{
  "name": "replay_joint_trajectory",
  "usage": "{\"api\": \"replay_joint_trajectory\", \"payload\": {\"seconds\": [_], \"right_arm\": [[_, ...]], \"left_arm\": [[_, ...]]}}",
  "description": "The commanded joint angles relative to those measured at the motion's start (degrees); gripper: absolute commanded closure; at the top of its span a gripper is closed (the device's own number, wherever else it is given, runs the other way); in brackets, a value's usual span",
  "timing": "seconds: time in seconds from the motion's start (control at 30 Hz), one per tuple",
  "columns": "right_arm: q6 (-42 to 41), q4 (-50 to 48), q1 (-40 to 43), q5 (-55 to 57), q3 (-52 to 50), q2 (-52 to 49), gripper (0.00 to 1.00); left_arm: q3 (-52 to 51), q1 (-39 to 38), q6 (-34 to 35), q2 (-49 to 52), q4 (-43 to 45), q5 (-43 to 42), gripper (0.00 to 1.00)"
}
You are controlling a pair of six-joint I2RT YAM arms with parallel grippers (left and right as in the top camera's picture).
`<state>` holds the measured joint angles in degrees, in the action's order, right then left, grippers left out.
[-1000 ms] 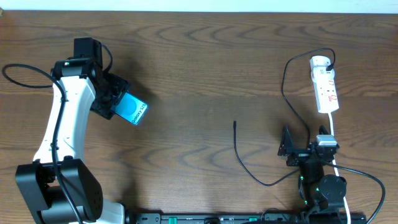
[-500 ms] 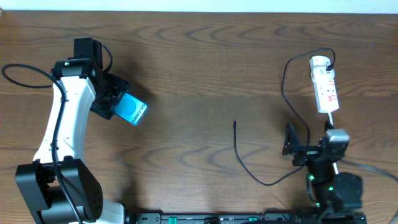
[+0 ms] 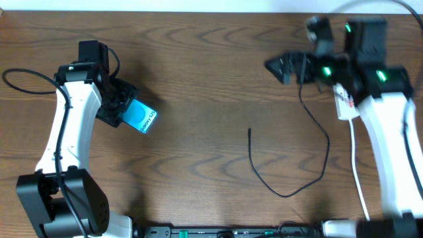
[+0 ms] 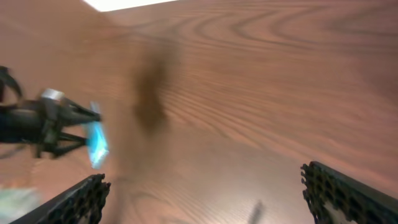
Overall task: Plug charger to phone and switch on socket
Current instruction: 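Reach the right gripper to the phone's edge beside the left gripper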
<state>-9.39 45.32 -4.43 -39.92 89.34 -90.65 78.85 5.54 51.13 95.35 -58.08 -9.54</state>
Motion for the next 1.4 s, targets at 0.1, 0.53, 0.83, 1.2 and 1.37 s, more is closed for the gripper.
{"api": "replay_joint_trajectory", "payload": {"seconds": [0.1,0.53,0.83,1.2,1.37], "right_arm": [[-19.2,-13.0,-1.4,-23.1,1.5,-17.9,0.01],[-26.8,-21.7,-16.6,-20.8,1.5,-29.5,0.01],[-34.3,-29.5,-25.6,-16.5,1.5,-29.5,0.01],[-35.8,-31.0,-32.3,-13.6,1.5,-29.5,0.01],[-38.5,-31.5,-32.6,-13.2,1.5,-29.5,0.01]], "left_arm": [[0.1,0.1,0.5,-1.0,0.1,-1.6,0.93],[0.1,0.1,24.9,-1.0,-2.4,-4.3,0.93],[0.1,0.1,33.9,-1.0,-2.4,-11.1,0.93],[0.1,0.1,39.6,-0.6,-4.5,-15.1,0.93],[0.1,0.1,39.6,1.4,-5.9,-15.5,0.93]]}}
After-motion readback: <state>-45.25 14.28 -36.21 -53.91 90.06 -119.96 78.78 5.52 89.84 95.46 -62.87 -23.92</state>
